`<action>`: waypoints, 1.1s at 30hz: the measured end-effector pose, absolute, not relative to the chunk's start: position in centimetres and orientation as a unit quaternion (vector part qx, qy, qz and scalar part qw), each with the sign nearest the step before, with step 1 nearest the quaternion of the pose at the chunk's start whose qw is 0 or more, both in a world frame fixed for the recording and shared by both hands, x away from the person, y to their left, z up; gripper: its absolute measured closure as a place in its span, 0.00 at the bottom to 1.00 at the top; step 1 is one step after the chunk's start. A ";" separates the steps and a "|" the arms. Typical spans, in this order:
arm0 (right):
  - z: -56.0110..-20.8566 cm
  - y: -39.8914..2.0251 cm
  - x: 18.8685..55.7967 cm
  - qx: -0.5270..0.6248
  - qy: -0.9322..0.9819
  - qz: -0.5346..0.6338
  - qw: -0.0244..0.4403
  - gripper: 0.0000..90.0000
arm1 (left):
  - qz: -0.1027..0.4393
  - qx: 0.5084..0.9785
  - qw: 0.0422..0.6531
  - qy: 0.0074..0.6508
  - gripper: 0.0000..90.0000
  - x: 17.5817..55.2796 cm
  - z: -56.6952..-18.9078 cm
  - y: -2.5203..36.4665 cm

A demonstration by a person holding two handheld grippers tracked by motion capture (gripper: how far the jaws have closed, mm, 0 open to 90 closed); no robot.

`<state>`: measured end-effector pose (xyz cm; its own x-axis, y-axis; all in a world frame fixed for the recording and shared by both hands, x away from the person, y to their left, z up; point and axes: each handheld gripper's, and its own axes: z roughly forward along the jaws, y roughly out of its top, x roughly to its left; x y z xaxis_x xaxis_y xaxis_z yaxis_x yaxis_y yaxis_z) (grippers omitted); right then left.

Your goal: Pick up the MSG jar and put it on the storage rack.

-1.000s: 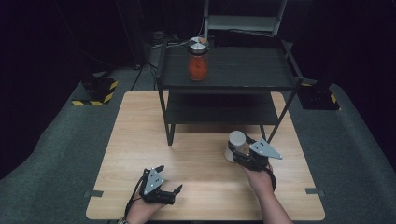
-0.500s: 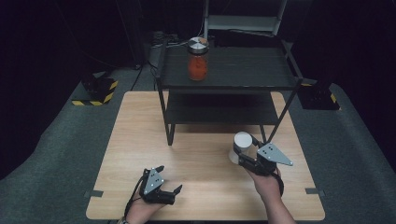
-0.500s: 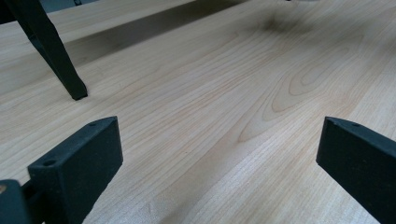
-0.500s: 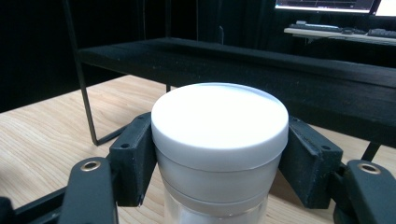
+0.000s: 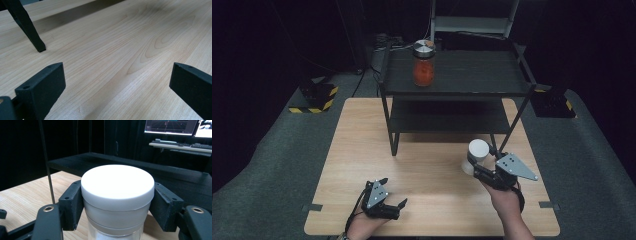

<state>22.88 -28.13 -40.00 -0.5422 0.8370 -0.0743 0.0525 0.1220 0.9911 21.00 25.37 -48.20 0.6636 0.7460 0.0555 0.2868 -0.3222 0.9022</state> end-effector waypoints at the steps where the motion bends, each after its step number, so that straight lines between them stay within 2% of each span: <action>1: -40.0 -28.1 22.9 0.334 0.666 0.572 0.343 0.37 | 0.240 0.777 0.478 0.332 0.01 21.0 -48.2 25.4; 33: -33.2 -28.8 21.6 0.310 0.651 0.588 0.366 0.37 | 0.232 0.780 0.476 0.332 0.01 21.1 -48.1 25.5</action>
<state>21.62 -28.77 -33.19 -0.5392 0.8347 -0.1116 -0.0271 0.1153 0.9930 21.08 25.49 -48.06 0.6711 0.7399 0.0463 0.2973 -0.3259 0.8974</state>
